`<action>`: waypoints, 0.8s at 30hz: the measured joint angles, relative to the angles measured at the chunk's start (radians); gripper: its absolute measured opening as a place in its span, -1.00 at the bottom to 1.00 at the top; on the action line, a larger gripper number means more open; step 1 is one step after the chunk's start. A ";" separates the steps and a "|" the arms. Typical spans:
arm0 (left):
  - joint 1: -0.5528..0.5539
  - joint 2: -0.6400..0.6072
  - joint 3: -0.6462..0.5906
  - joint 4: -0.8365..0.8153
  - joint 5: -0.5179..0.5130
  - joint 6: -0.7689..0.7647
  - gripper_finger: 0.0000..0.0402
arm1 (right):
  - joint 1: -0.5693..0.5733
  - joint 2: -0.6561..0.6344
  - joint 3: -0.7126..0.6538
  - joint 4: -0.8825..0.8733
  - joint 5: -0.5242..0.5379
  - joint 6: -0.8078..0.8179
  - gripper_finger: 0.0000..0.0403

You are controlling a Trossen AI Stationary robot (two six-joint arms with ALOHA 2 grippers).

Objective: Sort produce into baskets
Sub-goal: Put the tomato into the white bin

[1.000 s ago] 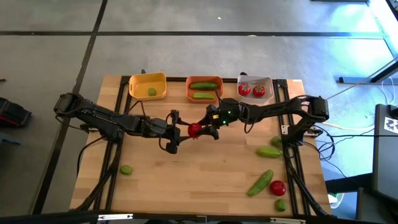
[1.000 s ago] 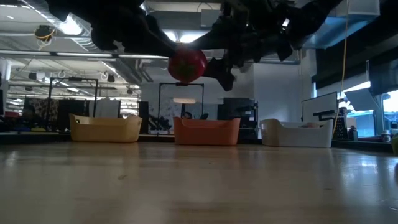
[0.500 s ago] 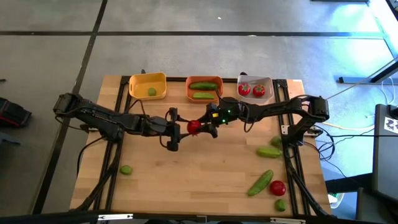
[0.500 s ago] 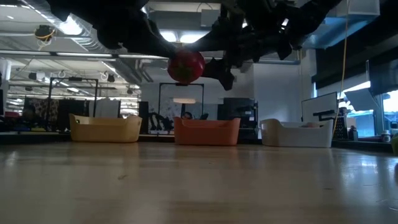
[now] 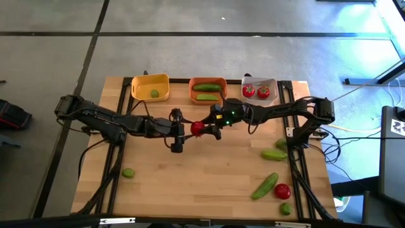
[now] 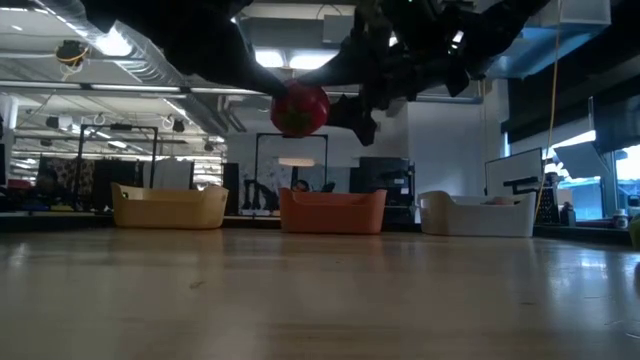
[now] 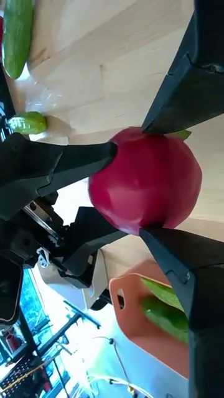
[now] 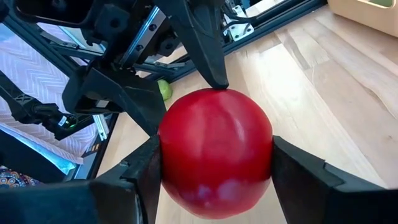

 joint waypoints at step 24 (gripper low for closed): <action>-0.065 -0.159 0.000 -0.113 -0.003 -0.114 0.25 | 0.002 -0.002 0.000 -0.045 0.032 -0.086 0.14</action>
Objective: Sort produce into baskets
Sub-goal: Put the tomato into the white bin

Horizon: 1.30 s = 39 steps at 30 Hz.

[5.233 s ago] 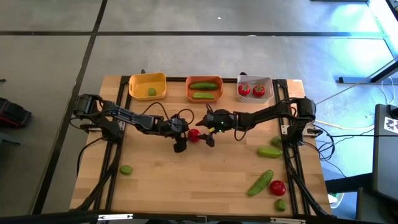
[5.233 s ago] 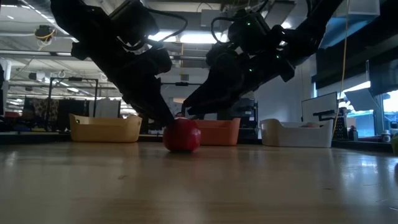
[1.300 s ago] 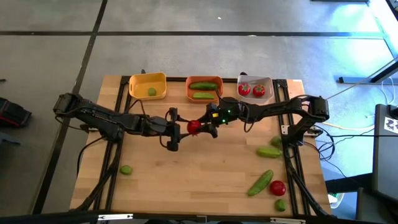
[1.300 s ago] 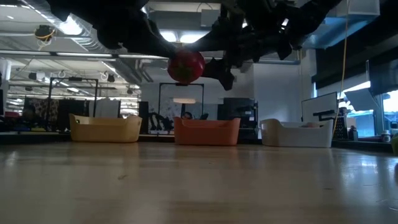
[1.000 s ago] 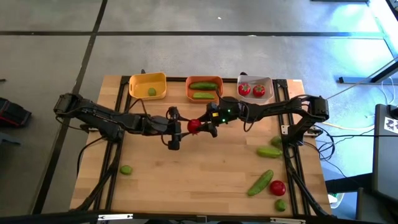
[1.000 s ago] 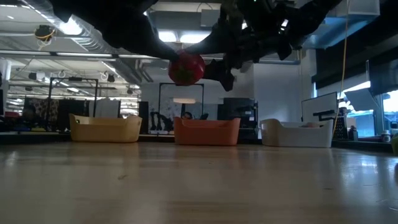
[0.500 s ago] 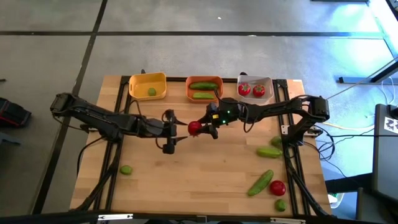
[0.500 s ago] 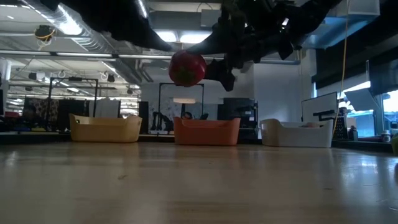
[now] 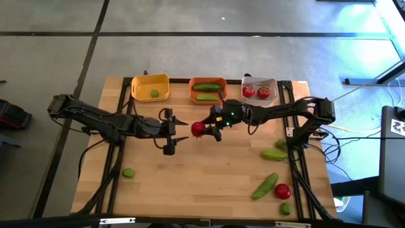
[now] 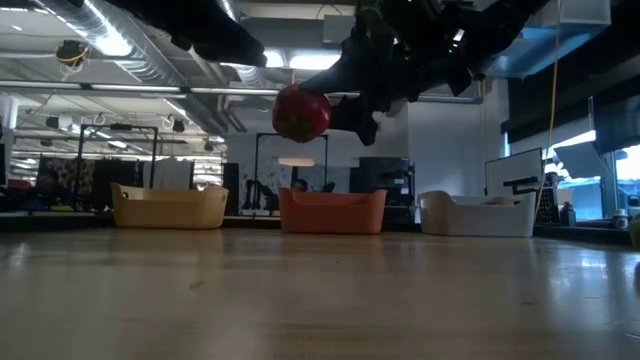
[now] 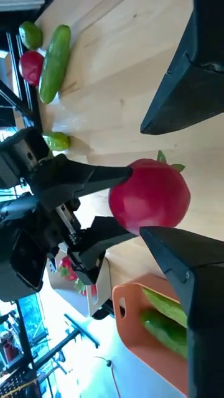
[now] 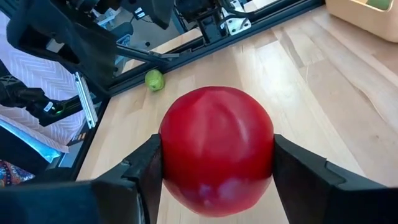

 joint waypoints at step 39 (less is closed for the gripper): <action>0.006 0.028 0.002 -0.013 -0.014 0.001 0.99 | 0.000 0.002 -0.002 0.086 -0.028 0.017 0.14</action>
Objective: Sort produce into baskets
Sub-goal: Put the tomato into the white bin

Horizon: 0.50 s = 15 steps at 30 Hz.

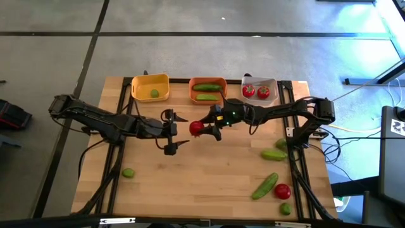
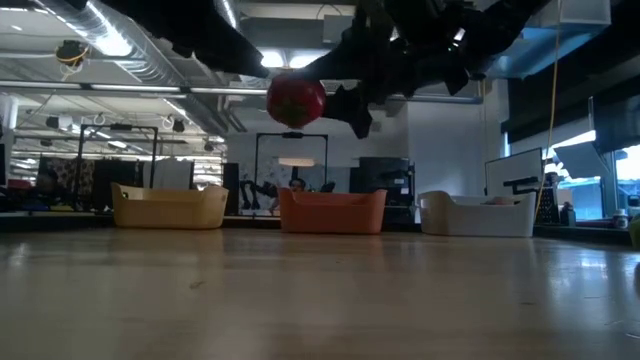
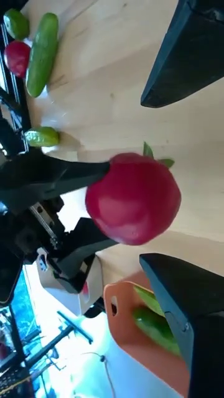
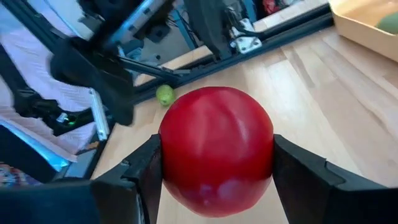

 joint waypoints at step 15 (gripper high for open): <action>0.002 0.102 -0.001 0.194 -0.028 0.291 0.99 | 0.000 0.000 0.000 0.072 -0.075 0.076 0.14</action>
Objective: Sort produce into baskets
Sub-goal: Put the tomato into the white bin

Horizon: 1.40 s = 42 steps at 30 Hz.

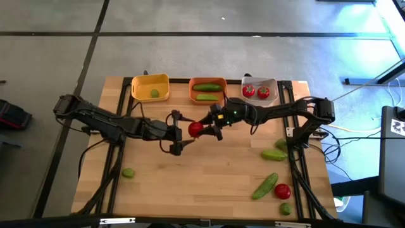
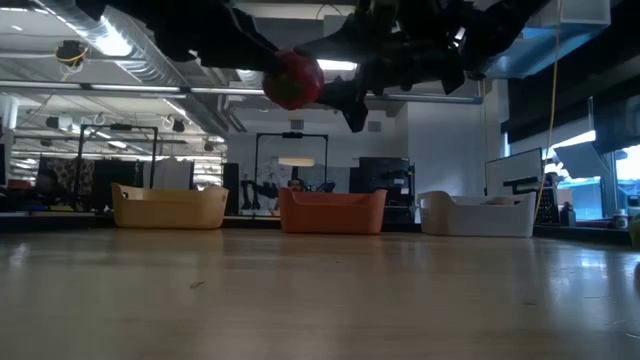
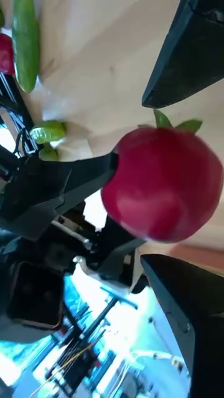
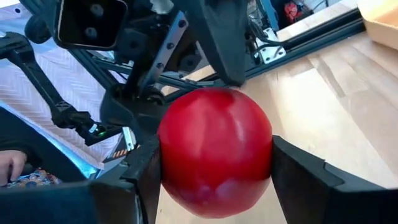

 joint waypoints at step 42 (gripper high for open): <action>0.072 0.040 -0.001 0.027 0.032 -0.389 0.43 | -0.091 -0.155 0.001 -0.314 0.083 -0.248 0.65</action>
